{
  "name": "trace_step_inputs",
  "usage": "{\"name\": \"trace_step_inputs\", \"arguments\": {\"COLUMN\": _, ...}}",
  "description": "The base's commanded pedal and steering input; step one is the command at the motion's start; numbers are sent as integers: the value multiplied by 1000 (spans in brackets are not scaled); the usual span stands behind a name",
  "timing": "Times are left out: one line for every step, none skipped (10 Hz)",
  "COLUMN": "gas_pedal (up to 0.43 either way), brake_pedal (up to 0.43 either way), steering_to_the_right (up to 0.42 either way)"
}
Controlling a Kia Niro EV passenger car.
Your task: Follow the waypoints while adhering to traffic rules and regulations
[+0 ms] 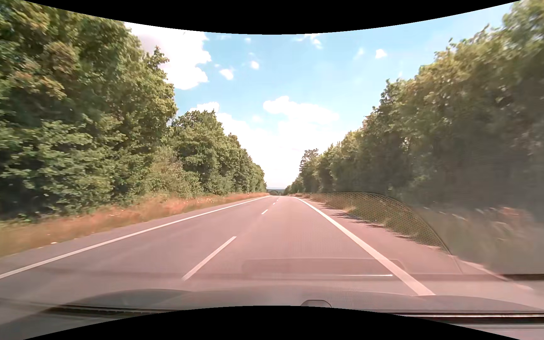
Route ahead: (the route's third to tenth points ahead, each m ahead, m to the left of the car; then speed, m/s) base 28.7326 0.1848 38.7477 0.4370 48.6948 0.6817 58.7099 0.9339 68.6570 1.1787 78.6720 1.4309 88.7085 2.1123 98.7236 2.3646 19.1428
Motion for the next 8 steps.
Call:
{"name": "trace_step_inputs", "arguments": {"gas_pedal": 228, "brake_pedal": 0, "steering_to_the_right": -4}}
{"name": "trace_step_inputs", "arguments": {"gas_pedal": 228, "brake_pedal": 0, "steering_to_the_right": -4}}
{"name": "trace_step_inputs", "arguments": {"gas_pedal": 228, "brake_pedal": 0, "steering_to_the_right": -4}}
{"name": "trace_step_inputs", "arguments": {"gas_pedal": 228, "brake_pedal": 0, "steering_to_the_right": -4}}
{"name": "trace_step_inputs", "arguments": {"gas_pedal": 228, "brake_pedal": 0, "steering_to_the_right": -4}}
{"name": "trace_step_inputs", "arguments": {"gas_pedal": 228, "brake_pedal": 0, "steering_to_the_right": -4}}
{"name": "trace_step_inputs", "arguments": {"gas_pedal": 220, "brake_pedal": 0, "steering_to_the_right": -4}}
{"name": "trace_step_inputs", "arguments": {"gas_pedal": 209, "brake_pedal": 0, "steering_to_the_right": -4}}
